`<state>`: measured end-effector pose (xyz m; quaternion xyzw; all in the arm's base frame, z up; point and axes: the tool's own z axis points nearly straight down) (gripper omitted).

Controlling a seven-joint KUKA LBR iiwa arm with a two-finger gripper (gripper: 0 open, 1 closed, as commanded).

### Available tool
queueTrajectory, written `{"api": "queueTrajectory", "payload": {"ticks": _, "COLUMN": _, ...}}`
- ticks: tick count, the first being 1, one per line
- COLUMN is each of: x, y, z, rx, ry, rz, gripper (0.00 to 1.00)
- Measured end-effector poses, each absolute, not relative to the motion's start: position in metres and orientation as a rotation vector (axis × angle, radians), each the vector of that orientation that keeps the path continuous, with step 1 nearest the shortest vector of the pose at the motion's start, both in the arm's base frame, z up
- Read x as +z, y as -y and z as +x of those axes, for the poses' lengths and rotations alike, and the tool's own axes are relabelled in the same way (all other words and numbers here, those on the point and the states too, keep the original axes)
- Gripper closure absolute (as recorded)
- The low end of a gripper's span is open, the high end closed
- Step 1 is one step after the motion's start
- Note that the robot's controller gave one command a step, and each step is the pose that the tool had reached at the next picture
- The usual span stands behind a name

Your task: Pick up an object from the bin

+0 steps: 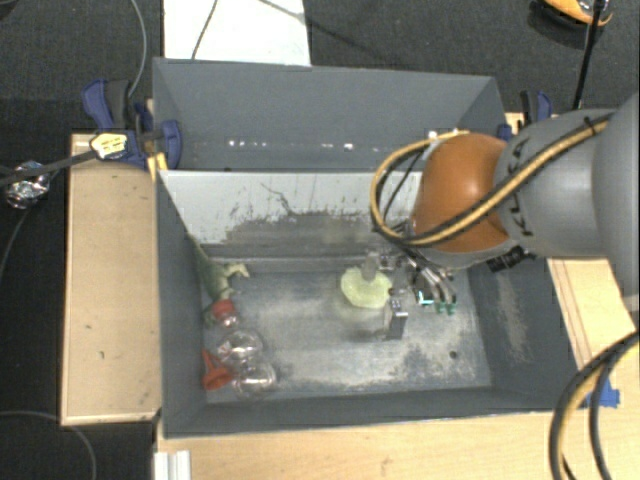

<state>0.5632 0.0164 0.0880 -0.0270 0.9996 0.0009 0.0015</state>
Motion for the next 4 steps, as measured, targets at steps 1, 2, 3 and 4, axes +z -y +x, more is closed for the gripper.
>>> {"api": "queueTrajectory", "payload": {"ticks": 1, "x": 0.074, "y": -0.010, "z": 0.572, "rx": 0.002, "ry": -3.112, "rz": 0.242, "gripper": 1.00}}
{"api": "queueTrajectory", "payload": {"ticks": 2, "x": 0.075, "y": -0.010, "z": 0.572, "rx": 0.002, "ry": -3.111, "rz": 0.241, "gripper": 1.00}}
{"api": "queueTrajectory", "payload": {"ticks": 3, "x": 0.111, "y": -0.018, "z": 0.559, "rx": 0.000, "ry": -3.120, "rz": 0.261, "gripper": 1.00}}
{"api": "queueTrajectory", "payload": {"ticks": 4, "x": 0.172, "y": -0.018, "z": 0.557, "rx": 0.002, "ry": -3.116, "rz": 0.228, "gripper": 1.00}}
